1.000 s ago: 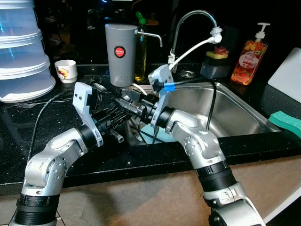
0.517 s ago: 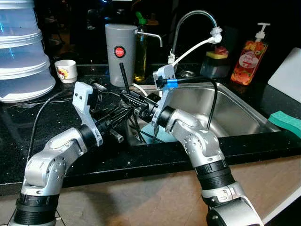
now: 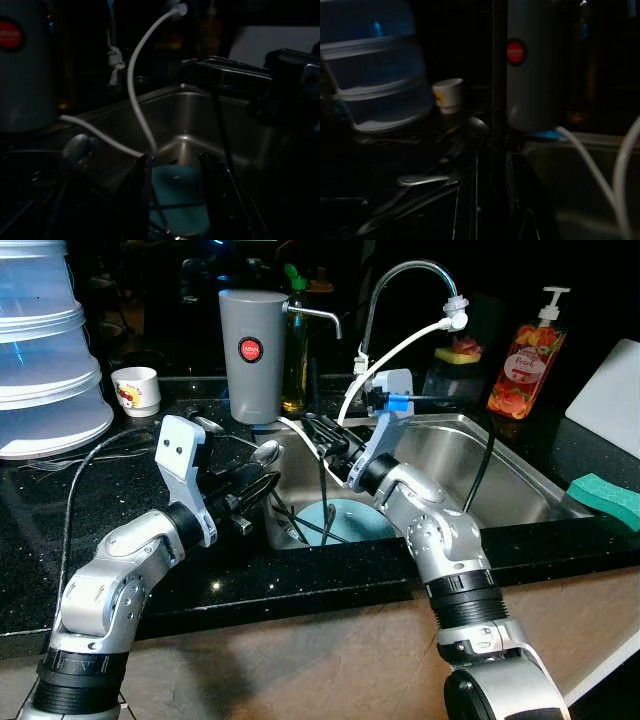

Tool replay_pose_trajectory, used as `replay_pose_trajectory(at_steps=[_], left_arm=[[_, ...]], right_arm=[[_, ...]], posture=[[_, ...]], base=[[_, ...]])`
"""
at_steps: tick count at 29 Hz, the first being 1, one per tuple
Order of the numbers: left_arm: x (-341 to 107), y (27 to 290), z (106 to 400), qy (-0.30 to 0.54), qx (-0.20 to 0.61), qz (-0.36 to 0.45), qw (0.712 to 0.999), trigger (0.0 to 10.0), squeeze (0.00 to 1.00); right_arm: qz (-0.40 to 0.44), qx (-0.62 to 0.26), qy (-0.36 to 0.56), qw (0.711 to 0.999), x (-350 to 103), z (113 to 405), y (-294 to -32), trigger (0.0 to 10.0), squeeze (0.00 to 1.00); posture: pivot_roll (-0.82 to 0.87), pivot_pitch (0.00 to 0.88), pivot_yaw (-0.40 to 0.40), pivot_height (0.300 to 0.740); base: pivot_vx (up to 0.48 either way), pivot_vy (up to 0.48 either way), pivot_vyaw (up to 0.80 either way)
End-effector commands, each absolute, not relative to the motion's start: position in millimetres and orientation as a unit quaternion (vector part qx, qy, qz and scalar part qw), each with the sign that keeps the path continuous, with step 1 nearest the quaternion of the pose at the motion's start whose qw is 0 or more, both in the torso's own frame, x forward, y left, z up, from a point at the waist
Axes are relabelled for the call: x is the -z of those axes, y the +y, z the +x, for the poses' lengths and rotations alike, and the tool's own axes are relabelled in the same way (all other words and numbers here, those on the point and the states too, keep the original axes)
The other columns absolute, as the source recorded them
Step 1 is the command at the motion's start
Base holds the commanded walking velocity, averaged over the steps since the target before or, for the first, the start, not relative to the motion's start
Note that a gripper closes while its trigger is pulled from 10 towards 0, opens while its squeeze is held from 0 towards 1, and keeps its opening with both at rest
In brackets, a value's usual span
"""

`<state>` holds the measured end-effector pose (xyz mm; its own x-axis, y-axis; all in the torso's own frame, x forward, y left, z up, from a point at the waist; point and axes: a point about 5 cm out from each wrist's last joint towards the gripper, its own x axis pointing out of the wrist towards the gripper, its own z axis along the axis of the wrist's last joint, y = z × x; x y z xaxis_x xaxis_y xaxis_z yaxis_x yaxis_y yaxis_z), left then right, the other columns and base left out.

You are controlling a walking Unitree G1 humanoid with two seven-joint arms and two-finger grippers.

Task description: Kitchen organization

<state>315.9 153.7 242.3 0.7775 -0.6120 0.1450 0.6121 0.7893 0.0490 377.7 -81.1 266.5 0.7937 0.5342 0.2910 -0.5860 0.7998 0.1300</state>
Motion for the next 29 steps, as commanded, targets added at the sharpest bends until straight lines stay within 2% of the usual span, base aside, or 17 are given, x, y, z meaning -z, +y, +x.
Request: replay_pose_trajectory(at_steps=[1, 3, 7, 8, 9, 10, 11, 12, 13, 19, 22, 24, 29], left_arm=[[-240.4, 159.2, 320.0, -0.068, 0.301, 0.024, 0.951, 10.0, 0.00], [-233.2, 164.0, 328.4, -0.058, 0.251, 0.085, 0.963, 10.0, 0.00], [-231.8, 157.9, 328.6, -0.066, 0.255, 0.093, 0.960, 10.0, 0.00], [-232.1, 152.1, 326.8, -0.070, 0.268, 0.085, 0.957, 10.0, 0.00], [-232.1, 152.1, 326.8, -0.070, 0.268, 0.085, 0.957, 10.0, 0.00], [-231.6, 145.9, 324.9, -0.072, 0.281, 0.089, 0.953, 10.0, 0.00], [-229.6, 139.9, 323.0, -0.069, 0.296, 0.095, 0.948, 10.0, 0.00], [-228.0, 136.6, 322.0, -0.066, 0.304, 0.100, 0.945, 10.0, 0.00], [-226.4, 134.1, 321.3, -0.065, 0.310, 0.114, 0.942, 10.0, 0.00], [-226.1, 124.7, 312.8, -0.064, 0.363, 0.102, 0.924, 10.0, 0.00], [-214.3, 117.4, 301.6, -0.019, 0.423, 0.132, 0.896, 10.0, 0.00], [-202.4, 120.9, 300.7, 0.027, 0.424, 0.164, 0.890, 10.0, 0.00], [-198.5, 126.3, 303.6, 0.042, 0.410, 0.184, 0.892, 10.0, 0.00]], right_arm=[[0.108, -0.271, -0.143, 0.946, -269.4, 380.6, -86.3, 0.0, 0.00], [0.142, -0.199, -0.177, 0.953, -259.8, 386.0, -101.4, 0.0, 0.00], [0.159, -0.142, -0.178, 0.961, -245.8, 389.7, -112.5, 0.0, 0.00], [0.156, -0.118, -0.170, 0.966, -238.6, 391.3, -116.0, 2.7, 0.00], [0.156, -0.118, -0.170, 0.966, -238.6, 391.3, -116.0, 2.7, 0.00], [0.155, -0.102, -0.158, 0.970, -230.3, 392.5, -117.5, 4.5, 0.00], [0.147, -0.088, -0.141, 0.975, -220.2, 393.5, -117.3, 7.8, 0.00], [0.141, -0.081, -0.131, 0.978, -213.9, 394.0, -116.7, 7.8, 0.00], [0.136, -0.077, -0.123, 0.980, -208.1, 394.2, -115.1, 10.0, 0.00], [0.111, -0.083, -0.103, 0.985, -189.5, 391.9, -103.9, 10.0, 0.00], [0.100, -0.099, -0.080, 0.987, -177.0, 390.4, -95.6, 10.0, 0.00], [0.106, -0.119, -0.070, 0.985, -172.2, 389.0, -89.2, 10.0, 0.00], [0.117, -0.135, -0.062, 0.982, -169.3, 388.4, -85.2, 10.0, 0.00]], posture=[[0.03, 0.000, -0.013, 0.740], [0.03, 0.000, -0.010, 0.740], [0.03, 0.000, -0.008, 0.740], [0.03, 0.000, -0.008, 0.740], [0.03, 0.000, -0.008, 0.740], [0.03, 0.000, -0.008, 0.740], [0.03, 0.000, -0.014, 0.740], [0.03, 0.000, -0.014, 0.740], [0.03, 0.000, -0.014, 0.740], [0.03, 0.000, -0.024, 0.740], [0.03, 0.000, -0.024, 0.740], [0.03, 0.000, -0.024, 0.740], [0.03, 0.000, -0.022, 0.740]], base=[[0.000, 0.000, 0.00], [0.000, 0.000, 0.00], [0.000, 0.000, 0.00], [0.000, 0.000, 0.00], [0.000, 0.000, 0.00], [0.000, 0.000, 0.00], [0.000, 0.000, 0.00], [0.000, 0.000, 0.00], [0.000, 0.000, 0.00], [0.000, 0.000, 0.00], [0.000, 0.000, 0.00], [0.000, 0.000, 0.00], [0.000, 0.000, 0.00]])
